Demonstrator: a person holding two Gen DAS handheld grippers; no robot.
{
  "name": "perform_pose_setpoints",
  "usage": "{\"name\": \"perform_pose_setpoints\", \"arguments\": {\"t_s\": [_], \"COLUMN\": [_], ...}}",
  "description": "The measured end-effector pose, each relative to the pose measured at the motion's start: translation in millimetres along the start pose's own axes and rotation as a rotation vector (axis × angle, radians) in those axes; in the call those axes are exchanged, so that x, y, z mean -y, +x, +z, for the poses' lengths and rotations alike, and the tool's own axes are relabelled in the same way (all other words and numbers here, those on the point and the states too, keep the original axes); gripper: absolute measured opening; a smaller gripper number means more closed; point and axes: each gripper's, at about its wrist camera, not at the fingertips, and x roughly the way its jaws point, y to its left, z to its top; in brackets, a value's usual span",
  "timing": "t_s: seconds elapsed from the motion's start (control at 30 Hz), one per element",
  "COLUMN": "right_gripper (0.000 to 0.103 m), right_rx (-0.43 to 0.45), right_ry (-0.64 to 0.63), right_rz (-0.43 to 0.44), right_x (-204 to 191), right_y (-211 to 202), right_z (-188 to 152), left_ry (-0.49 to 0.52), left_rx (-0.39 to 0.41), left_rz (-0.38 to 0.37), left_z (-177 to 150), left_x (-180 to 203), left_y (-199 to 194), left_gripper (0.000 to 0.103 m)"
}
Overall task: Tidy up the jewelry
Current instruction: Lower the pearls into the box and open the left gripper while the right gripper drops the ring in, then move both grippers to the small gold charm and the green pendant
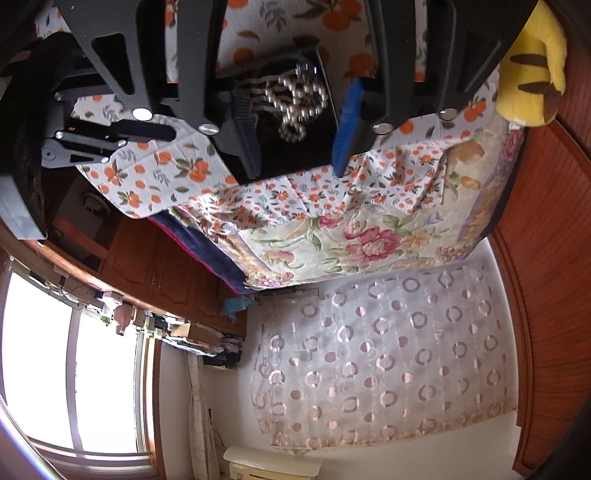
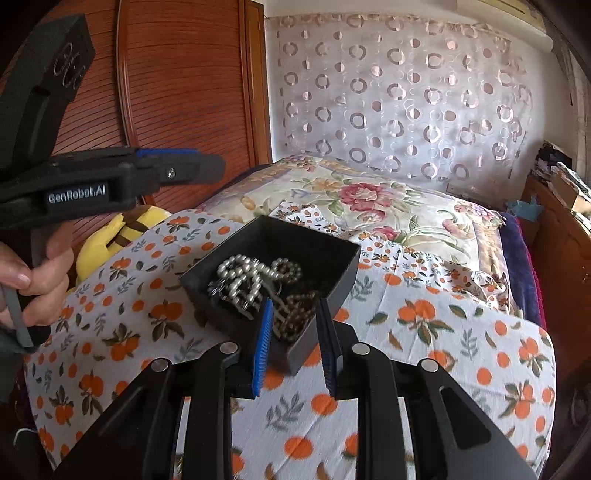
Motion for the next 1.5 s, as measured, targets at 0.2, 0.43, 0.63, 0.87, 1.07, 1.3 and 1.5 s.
{"name": "perform_pose_setpoints", "arguments": {"t_s": [0.2,0.43,0.63,0.87,1.07,1.3,1.5], "right_gripper": [0.026,0.026,0.026,0.026,0.026,0.025,0.025], "right_rx": [-0.017,-0.060,-0.101,-0.158,-0.211,-0.215,-0.214], "right_ry": [0.005,0.017,-0.002,-0.030,-0.057,-0.106,-0.096], "right_rz": [-0.005,-0.007,0.022,0.080,0.100,0.072,0.081], "right_x": [-10,-19,-36,-59,-65,-72,-70], "right_y": [-17,-30,-37,-32,-22,-20,-20], "right_z": [-25,-58,-81,-101,-109,-112,-112], "left_ry": [-0.019,-0.040,-0.042,-0.022,-0.015,0.002,0.012], "left_rx": [-0.024,-0.065,-0.117,-0.169,-0.206,-0.239,-0.266], "left_rz": [-0.009,-0.013,-0.016,-0.026,-0.048,-0.064,-0.079], "left_z": [-33,-81,-115,-141,-154,-158,-154], "left_x": [-1,-8,-8,-4,2,11,18], "left_y": [-21,-41,-49,-51,-49,-38,-28], "left_gripper": [0.073,0.081,0.081,0.081,0.081,0.081,0.062]}}
